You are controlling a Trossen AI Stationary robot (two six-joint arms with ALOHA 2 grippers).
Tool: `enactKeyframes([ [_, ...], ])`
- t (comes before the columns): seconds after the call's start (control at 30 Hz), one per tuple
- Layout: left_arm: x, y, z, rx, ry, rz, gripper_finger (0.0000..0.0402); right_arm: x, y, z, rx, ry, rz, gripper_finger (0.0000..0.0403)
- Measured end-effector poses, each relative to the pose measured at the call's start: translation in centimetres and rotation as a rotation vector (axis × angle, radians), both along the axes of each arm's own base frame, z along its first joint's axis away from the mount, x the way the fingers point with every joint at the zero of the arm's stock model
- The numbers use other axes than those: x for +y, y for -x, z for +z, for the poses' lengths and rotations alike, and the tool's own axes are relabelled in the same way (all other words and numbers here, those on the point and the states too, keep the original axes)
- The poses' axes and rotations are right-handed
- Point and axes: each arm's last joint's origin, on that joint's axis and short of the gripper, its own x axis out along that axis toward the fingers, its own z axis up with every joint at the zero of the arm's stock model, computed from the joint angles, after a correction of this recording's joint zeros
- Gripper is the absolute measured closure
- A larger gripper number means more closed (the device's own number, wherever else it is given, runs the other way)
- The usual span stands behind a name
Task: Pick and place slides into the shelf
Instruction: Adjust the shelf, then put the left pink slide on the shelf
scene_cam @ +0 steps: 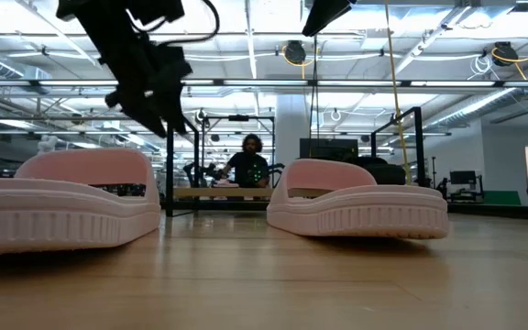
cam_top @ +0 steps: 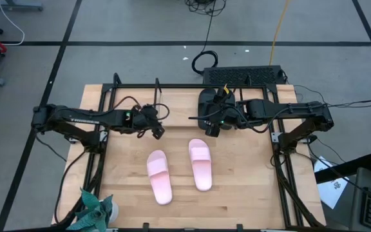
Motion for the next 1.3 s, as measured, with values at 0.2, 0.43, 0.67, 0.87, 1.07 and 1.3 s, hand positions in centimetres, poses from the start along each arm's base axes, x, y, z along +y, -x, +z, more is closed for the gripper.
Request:
enactKeyframes([
  [0.2,-0.6,1.4,2.5,-0.142,0.044,-0.032,0.0126,0.0,0.0,0.0,-0.001,0.0,0.0,0.0172],
  [0.43,-3.3,2.4,4.9,-0.347,0.224,-0.151,0.0126,0.0,-0.1,0.0,-0.008,0.001,-0.002,0.0172],
  [0.67,-8.0,3.1,4.9,-0.337,0.342,-0.31,0.0126,0.0,-0.1,0.1,-0.013,0.005,0.001,0.0172],
  [0.87,-10.0,4.2,3.8,-0.289,0.357,-0.151,0.0126,0.0,-0.2,0.1,-0.02,0.006,0.003,0.0172],
  [1.07,-11.9,3.4,2.3,-0.28,0.358,-0.089,0.0126,-0.1,0.0,0.0,0.019,0.038,0.011,0.0172],
  [1.3,-15.0,2.8,0.1,-0.207,0.455,-0.104,0.0126,-1.3,2.7,-1.1,0.339,0.272,-0.137,0.0172],
])
